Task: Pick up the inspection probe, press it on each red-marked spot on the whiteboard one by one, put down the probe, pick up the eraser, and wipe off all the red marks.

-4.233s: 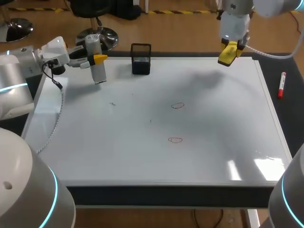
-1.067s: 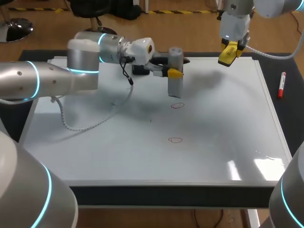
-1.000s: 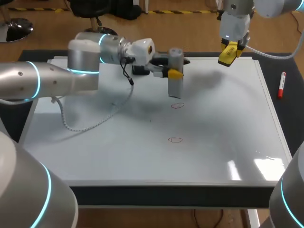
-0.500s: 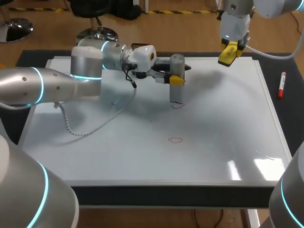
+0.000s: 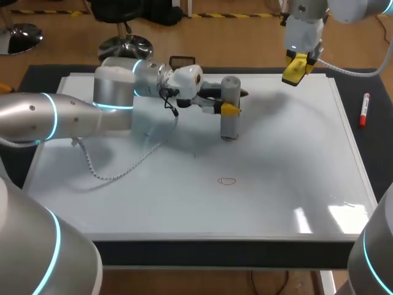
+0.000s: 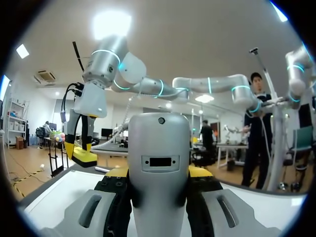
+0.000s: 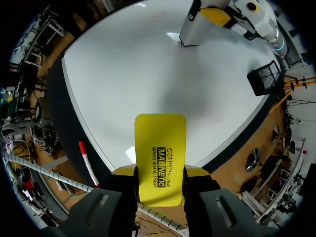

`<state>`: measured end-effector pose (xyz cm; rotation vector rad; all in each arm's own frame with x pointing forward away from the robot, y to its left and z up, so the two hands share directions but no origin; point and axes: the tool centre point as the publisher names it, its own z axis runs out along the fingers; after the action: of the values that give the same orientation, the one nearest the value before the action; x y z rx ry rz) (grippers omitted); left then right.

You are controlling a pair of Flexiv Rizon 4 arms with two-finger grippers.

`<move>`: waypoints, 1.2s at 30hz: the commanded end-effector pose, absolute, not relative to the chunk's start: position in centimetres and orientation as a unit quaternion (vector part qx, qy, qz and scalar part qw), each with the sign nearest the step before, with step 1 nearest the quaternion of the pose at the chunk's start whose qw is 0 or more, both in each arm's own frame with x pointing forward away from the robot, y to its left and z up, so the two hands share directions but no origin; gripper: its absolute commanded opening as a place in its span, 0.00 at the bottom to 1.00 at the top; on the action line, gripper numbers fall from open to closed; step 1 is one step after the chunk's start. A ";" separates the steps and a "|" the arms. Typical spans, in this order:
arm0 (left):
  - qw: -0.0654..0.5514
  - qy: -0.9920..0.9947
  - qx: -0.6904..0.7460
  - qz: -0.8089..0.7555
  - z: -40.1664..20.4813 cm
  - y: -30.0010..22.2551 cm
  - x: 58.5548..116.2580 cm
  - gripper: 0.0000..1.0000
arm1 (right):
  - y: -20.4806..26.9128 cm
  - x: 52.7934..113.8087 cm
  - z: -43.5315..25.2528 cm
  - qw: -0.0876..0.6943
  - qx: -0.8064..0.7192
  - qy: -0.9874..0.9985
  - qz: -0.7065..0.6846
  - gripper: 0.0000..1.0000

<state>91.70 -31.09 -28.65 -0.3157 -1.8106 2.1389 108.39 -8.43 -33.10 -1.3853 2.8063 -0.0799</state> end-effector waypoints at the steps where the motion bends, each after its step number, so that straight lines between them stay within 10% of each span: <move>1: 0.161 -0.632 -0.112 0.750 -28.9 -31.1 91.7 0.00 | -8.5 108.4 -33.0 0.004 -0.443 0.896 -0.027 0.00; 36: 0.165 -0.632 -0.117 0.748 -29.4 -31.2 91.3 0.00 | -8.5 108.4 -33.0 0.004 -0.443 0.896 -0.027 0.00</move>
<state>91.21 -31.21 -29.13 -0.3304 -1.8031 2.1298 108.39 -8.44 -33.10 -1.3853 2.8063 -0.0798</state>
